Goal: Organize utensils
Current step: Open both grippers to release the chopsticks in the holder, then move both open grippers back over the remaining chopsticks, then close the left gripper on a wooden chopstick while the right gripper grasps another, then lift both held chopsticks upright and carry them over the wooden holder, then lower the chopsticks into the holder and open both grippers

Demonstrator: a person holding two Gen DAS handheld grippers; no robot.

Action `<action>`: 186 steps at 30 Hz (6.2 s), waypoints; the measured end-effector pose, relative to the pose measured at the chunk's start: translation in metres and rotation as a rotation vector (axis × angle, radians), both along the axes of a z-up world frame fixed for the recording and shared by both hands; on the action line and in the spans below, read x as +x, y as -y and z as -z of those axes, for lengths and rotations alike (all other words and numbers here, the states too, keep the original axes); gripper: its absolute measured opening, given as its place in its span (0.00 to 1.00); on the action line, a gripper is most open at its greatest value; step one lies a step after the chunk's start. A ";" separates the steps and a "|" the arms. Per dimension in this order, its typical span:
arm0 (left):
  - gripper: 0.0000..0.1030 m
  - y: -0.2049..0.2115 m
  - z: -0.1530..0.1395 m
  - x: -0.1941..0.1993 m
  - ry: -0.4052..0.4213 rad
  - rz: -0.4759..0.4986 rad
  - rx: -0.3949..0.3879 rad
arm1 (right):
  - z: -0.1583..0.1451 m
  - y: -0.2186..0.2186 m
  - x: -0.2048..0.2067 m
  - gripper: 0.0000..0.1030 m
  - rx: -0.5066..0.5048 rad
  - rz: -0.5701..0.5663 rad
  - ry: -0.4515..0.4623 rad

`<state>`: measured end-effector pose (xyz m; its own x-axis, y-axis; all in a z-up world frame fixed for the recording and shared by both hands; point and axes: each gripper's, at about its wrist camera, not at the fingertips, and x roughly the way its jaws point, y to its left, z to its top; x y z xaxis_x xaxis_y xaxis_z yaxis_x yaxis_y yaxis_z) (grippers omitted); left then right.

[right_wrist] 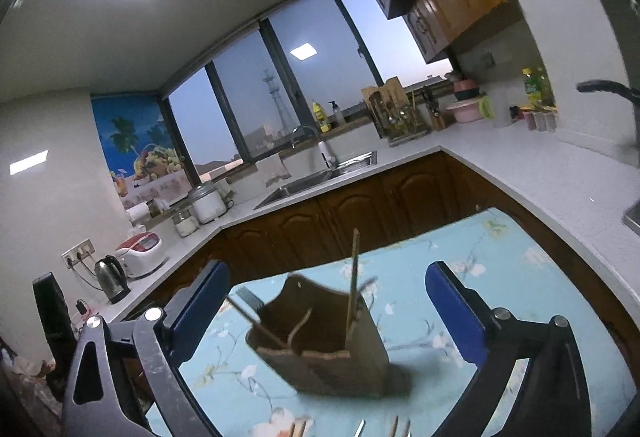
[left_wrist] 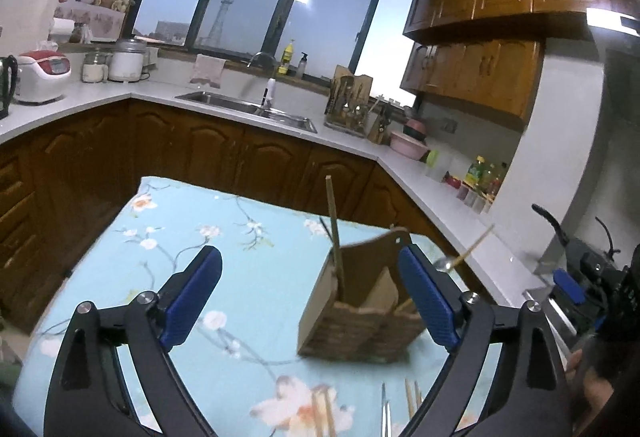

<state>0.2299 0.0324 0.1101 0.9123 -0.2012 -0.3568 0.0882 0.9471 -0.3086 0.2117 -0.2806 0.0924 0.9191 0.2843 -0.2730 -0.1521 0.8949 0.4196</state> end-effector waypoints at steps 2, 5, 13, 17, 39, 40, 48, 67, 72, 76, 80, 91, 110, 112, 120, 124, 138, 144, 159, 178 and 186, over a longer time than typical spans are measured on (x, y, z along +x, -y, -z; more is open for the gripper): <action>0.92 -0.006 0.004 -0.013 -0.006 -0.007 0.002 | 0.004 0.004 -0.013 0.97 0.005 0.009 -0.012; 0.92 -0.011 0.012 -0.032 -0.014 -0.007 -0.012 | 0.010 0.007 -0.032 0.97 -0.001 0.025 -0.029; 0.93 -0.012 0.049 -0.070 -0.094 0.007 -0.020 | 0.040 0.015 -0.073 0.98 -0.035 0.074 -0.097; 0.93 -0.007 0.070 -0.079 -0.145 0.023 -0.024 | 0.062 0.014 -0.085 0.98 -0.059 0.071 -0.153; 0.90 0.017 0.109 -0.064 -0.319 0.065 0.065 | 0.107 -0.009 -0.079 0.91 -0.146 0.012 -0.296; 0.87 0.018 0.110 -0.061 -0.331 0.075 0.069 | 0.108 -0.010 -0.077 0.89 -0.151 0.009 -0.302; 0.67 0.037 0.123 -0.032 -0.421 0.148 0.102 | 0.120 -0.029 -0.043 0.47 -0.181 -0.063 -0.389; 0.28 0.075 0.166 0.029 -0.584 0.258 0.162 | 0.176 -0.053 0.029 0.21 -0.234 -0.151 -0.625; 0.22 0.080 0.170 0.035 -0.569 0.266 0.187 | 0.183 -0.057 0.038 0.19 -0.269 -0.147 -0.643; 0.07 0.084 0.171 0.038 -0.557 0.266 0.228 | 0.183 -0.066 0.038 0.12 -0.329 -0.133 -0.628; 0.06 0.083 0.170 0.039 -0.556 0.275 0.234 | 0.183 -0.067 0.039 0.09 -0.353 -0.124 -0.619; 0.04 0.057 0.125 0.011 -0.467 0.291 0.109 | 0.139 -0.052 0.013 0.05 -0.199 -0.149 -0.527; 0.04 0.019 0.026 -0.054 -0.242 0.270 0.023 | 0.032 -0.035 -0.044 0.05 -0.136 -0.138 -0.267; 0.04 0.016 0.021 -0.059 -0.228 0.261 0.019 | 0.027 -0.033 -0.048 0.05 -0.135 -0.135 -0.251; 0.04 0.010 0.004 -0.070 -0.174 0.243 0.009 | 0.010 -0.029 -0.055 0.05 -0.132 -0.120 -0.198; 0.04 0.006 -0.001 -0.070 -0.155 0.228 0.000 | 0.007 -0.028 -0.055 0.05 -0.127 -0.117 -0.187; 0.04 0.002 -0.017 -0.064 -0.106 0.212 -0.011 | -0.006 -0.025 -0.050 0.05 -0.116 -0.100 -0.146; 0.04 0.001 -0.028 -0.059 -0.075 0.205 -0.018 | -0.015 -0.025 -0.042 0.05 -0.119 -0.100 -0.123; 0.04 -0.003 -0.089 -0.009 0.073 0.152 -0.036 | -0.063 -0.015 0.003 0.05 -0.111 -0.037 0.000; 0.04 0.017 -0.038 0.082 0.029 0.060 -0.059 | -0.021 -0.023 0.070 0.05 -0.129 0.061 -0.006; 0.04 0.022 0.000 0.089 -0.052 0.058 -0.044 | 0.018 -0.026 0.077 0.05 -0.118 0.032 -0.103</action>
<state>0.3188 0.0107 0.1105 0.8794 -0.2694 -0.3926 0.1252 0.9264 -0.3552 0.2885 -0.2543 0.0745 0.8928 0.2154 -0.3956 -0.0843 0.9426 0.3232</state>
